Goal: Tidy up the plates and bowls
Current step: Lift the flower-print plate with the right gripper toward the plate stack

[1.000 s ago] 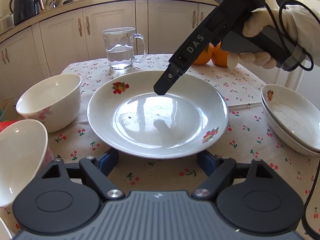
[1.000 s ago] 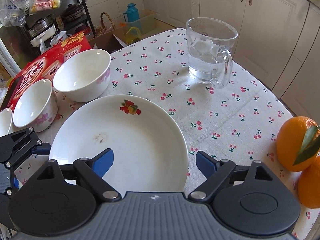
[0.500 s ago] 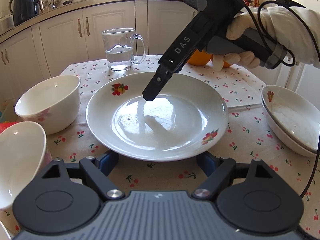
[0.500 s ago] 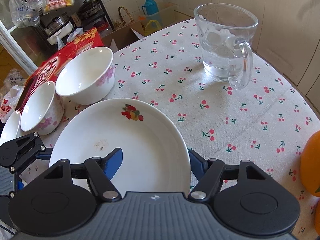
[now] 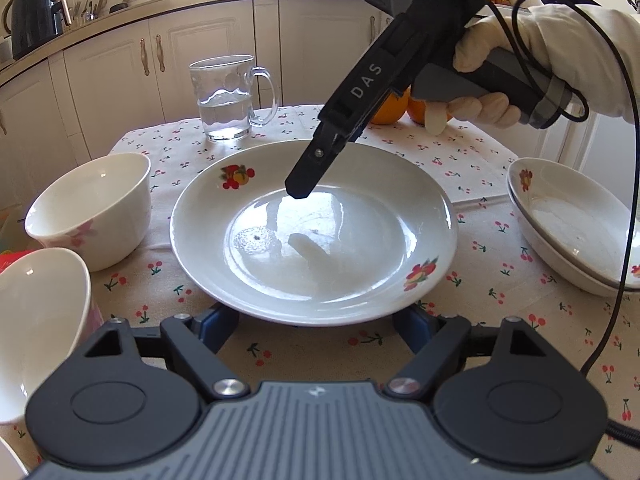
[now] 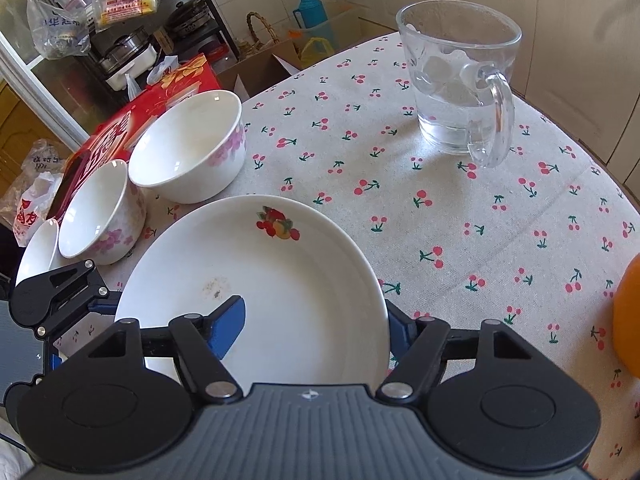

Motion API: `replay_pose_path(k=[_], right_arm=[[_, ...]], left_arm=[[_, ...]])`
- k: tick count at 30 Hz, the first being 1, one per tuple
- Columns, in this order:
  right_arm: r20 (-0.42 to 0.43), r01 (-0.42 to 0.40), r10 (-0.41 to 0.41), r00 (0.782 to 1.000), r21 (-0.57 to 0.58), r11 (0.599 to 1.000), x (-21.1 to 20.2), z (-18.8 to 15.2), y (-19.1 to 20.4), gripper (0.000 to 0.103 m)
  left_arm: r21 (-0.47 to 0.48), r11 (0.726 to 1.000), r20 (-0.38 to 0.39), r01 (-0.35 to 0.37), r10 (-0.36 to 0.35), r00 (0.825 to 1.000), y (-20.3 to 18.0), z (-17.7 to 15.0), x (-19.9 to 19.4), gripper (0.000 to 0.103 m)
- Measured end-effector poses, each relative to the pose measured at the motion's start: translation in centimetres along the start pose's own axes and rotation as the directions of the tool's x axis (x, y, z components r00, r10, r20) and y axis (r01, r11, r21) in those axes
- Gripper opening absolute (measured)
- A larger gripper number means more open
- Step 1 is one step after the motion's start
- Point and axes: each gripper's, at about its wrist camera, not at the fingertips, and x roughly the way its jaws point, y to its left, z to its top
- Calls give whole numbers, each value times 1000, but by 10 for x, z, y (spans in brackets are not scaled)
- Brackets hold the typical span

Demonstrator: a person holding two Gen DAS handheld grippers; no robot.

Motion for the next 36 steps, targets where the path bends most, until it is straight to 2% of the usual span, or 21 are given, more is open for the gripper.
replay_pose_path(k=[8, 23, 36], right_arm=[[20, 9, -9, 1000, 32, 999, -17, -17, 16, 77], [88, 24, -29, 996, 63, 998, -58, -57, 74, 77], [142, 61, -80, 987, 129, 990, -90, -107, 101, 78]], left_arm=[[32, 999, 1, 34, -34, 999, -6, -5, -20, 83], [121, 991, 13, 62, -64, 998, -14, -20, -77, 83], [216, 969, 4, 123, -127, 992, -36, -27, -95, 83]])
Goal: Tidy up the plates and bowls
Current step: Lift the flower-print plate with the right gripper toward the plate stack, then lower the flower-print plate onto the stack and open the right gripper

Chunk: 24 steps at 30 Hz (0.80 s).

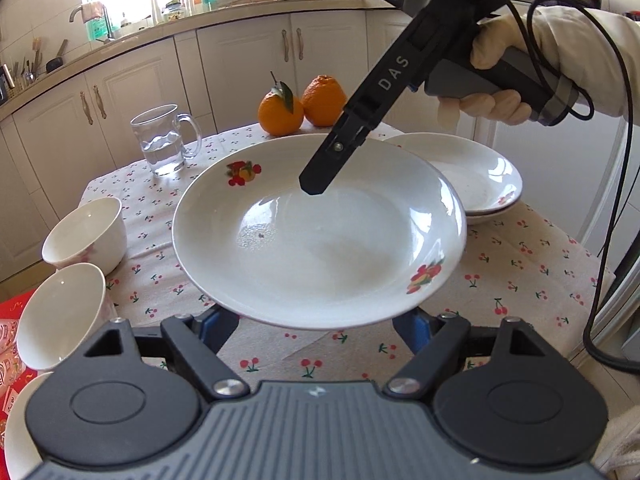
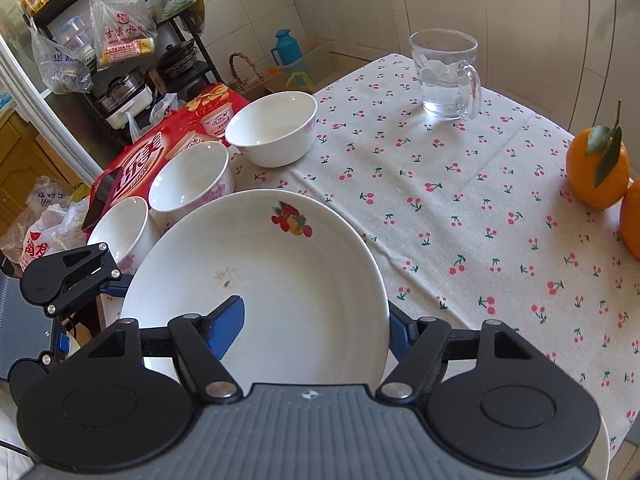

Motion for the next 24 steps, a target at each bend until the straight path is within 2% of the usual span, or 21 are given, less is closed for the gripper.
replay_pose_path(k=[14, 24], right_arm=[[45, 65, -71, 996, 125, 990, -37, -60, -18, 78], [67, 117, -131, 989, 189, 975, -68, -87, -36, 78]], left_arm=[[96, 987, -16, 127, -126, 992, -33, 11, 10, 83], [152, 970, -20, 192, -192, 981, -53, 26, 25, 83]])
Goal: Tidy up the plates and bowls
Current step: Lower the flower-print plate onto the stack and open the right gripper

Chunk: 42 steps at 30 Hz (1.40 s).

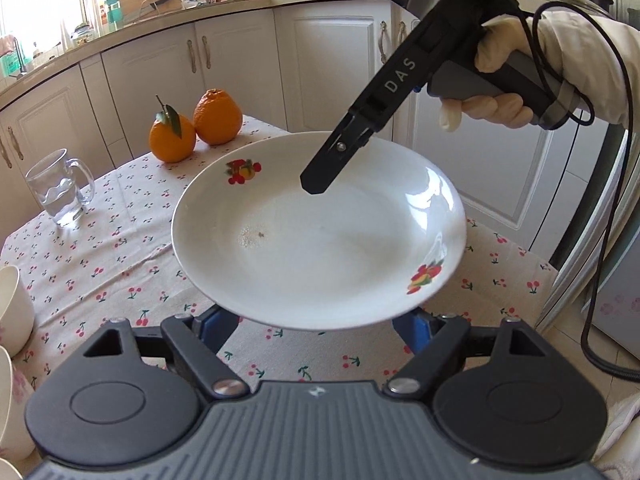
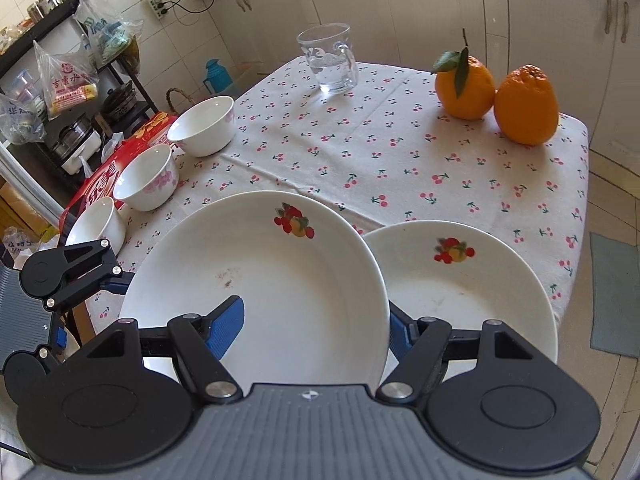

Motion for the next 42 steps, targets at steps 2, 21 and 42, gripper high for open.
replay_pose_path(k=[2, 21, 42], right_arm=[[6, 10, -10, 1000, 11, 1000, -5, -3, -6, 78], [37, 43, -47, 998, 99, 994, -16, -23, -58, 78], [46, 55, -62, 997, 143, 988, -17, -38, -75, 79]], left_arm=[[5, 1000, -1, 15, -15, 1000, -1, 4, 5, 83], [34, 999, -15, 29, -28, 999, 4, 32, 49, 83], [53, 997, -28, 47, -45, 999, 5, 37, 66, 83]])
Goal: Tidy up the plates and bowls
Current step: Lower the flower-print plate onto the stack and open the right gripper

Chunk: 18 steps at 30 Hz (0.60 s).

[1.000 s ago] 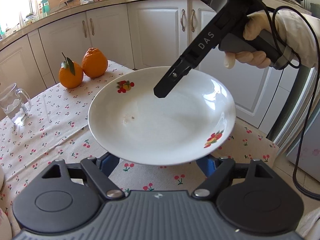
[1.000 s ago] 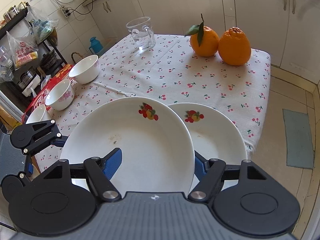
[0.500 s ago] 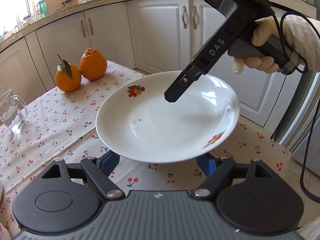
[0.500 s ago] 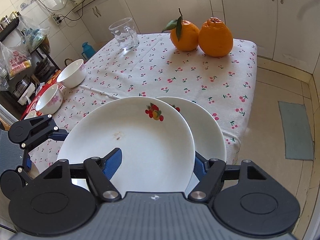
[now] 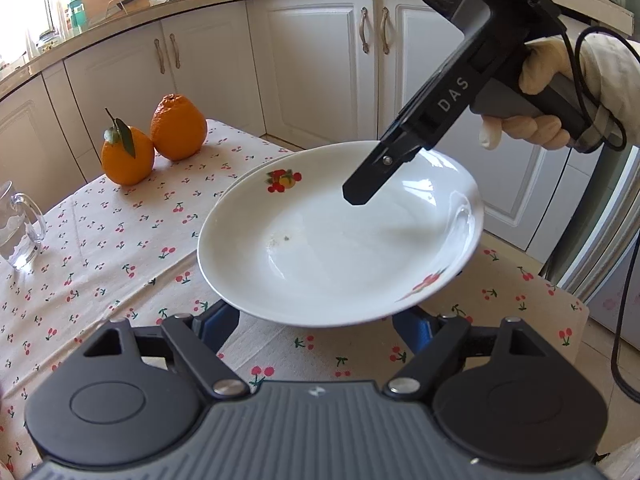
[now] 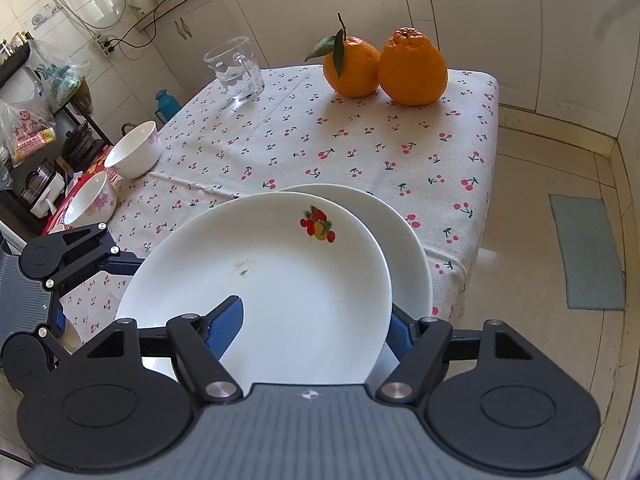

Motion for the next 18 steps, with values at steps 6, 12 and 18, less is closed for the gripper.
replay_pose_path(k=[6, 12, 18], right_arm=[[8, -1, 1, 1000, 10, 1000, -3, -4, 1, 79], [14, 3, -3, 1000, 23, 1000, -9, -10, 2, 79], [27, 7, -8, 1000, 45, 999, -16, -19, 2, 79]], left_arm=[[-6, 1000, -3, 15, -15, 1000, 3, 0, 2, 83], [-15, 999, 0, 29, -29, 1000, 5, 0, 3, 84], [-18, 999, 6, 34, -34, 999, 6, 0, 3, 85]])
